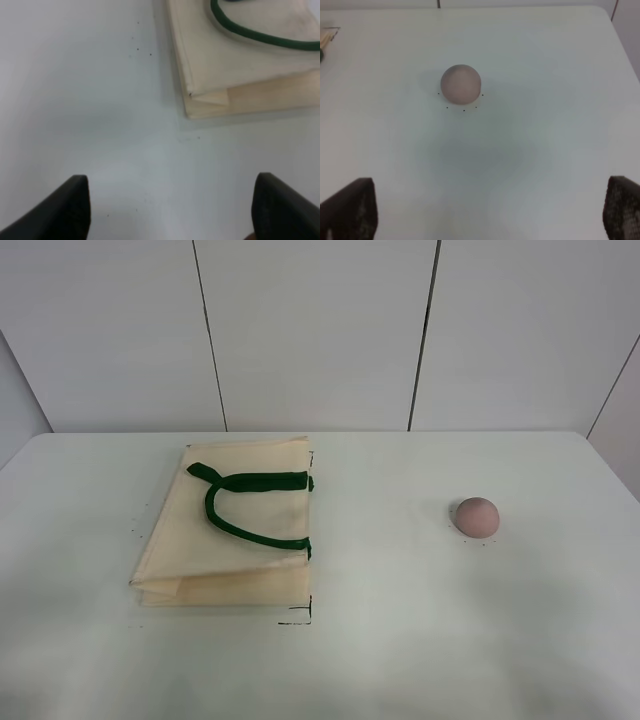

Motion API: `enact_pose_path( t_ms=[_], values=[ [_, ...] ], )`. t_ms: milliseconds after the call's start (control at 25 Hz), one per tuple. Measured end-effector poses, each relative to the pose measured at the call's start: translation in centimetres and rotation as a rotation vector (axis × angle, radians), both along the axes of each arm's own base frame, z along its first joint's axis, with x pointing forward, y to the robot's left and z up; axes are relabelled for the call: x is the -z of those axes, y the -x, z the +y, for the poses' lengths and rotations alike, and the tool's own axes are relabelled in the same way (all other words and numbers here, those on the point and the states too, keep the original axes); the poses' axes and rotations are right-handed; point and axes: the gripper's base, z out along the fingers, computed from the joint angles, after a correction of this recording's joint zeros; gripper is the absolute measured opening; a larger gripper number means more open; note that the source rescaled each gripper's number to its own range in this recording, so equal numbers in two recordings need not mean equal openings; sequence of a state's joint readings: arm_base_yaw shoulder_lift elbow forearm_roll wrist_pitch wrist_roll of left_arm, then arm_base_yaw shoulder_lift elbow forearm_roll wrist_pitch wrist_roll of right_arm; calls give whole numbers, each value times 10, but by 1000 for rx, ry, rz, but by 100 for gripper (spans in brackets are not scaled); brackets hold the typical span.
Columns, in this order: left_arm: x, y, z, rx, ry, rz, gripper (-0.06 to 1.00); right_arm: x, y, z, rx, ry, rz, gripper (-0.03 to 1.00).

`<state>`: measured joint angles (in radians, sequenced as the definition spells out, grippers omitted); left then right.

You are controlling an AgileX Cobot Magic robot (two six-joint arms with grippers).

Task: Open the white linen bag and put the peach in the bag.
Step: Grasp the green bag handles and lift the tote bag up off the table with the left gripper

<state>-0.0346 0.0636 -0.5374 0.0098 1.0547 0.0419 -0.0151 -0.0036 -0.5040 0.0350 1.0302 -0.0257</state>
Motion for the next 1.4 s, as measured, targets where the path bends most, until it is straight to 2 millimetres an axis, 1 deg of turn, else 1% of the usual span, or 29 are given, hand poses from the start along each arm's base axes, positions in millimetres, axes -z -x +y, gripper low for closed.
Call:
enact_pose_path(
  t_ms=[80, 120, 240, 360, 440, 520, 600, 640, 680, 760, 840, 920, 1040, 1160, 1280, 1400],
  values=[
    [-14, -12, 0, 0, -2, 53, 100, 0, 0, 0, 0, 0, 0, 100],
    [-23, -22, -1, 0, -3, 91, 100, 0, 0, 0, 0, 0, 0, 100],
    [-46, -59, -2, -15, 7, 192, 100, 0, 0, 0, 0, 0, 0, 100],
    [-60, -108, -3, -23, 0, 257, 100, 0, 0, 0, 0, 0, 0, 100],
    [-63, -146, -4, -24, -3, 320, 100, 0, 0, 0, 0, 0, 0, 100],
    [-61, -185, -5, -24, -6, 389, 100, 0, 0, 0, 0, 0, 0, 100],
    [-52, -228, -7, -25, -9, 466, 100, 0, 0, 0, 0, 0, 0, 100],
    [-45, -248, -8, -25, -11, 507, 100, 0, 0, 0, 0, 0, 0, 100],
    [-42, -266, -8, -26, -12, 523, 100, 0, 0, 0, 0, 0, 0, 100],
    [-28, -305, -10, -25, -12, 576, 100, 0, 0, 0, 0, 0, 0, 100],
    [-11, -338, -12, -33, 4, 627, 100, 0, 0, 0, 0, 0, 0, 100],
    [11, -366, -15, -51, 34, 696, 100, 0, 0, 0, 0, 0, 0, 100],
    [37, -398, -29, -73, 57, 755, 100, 0, 0, 0, 0, 0, 0, 100],
    [59, -417, -59, -69, 68, 786, 100, 0, 0, 0, 0, 0, 0, 100],
    [73, -428, -97, -39, 67, 790, 100, 0, 0, 0, 0, 0, 0, 100],
    [86, -435, -122, -44, 52, 785, 100, 0, 0, 0, 0, 0, 0, 100]
  ],
)
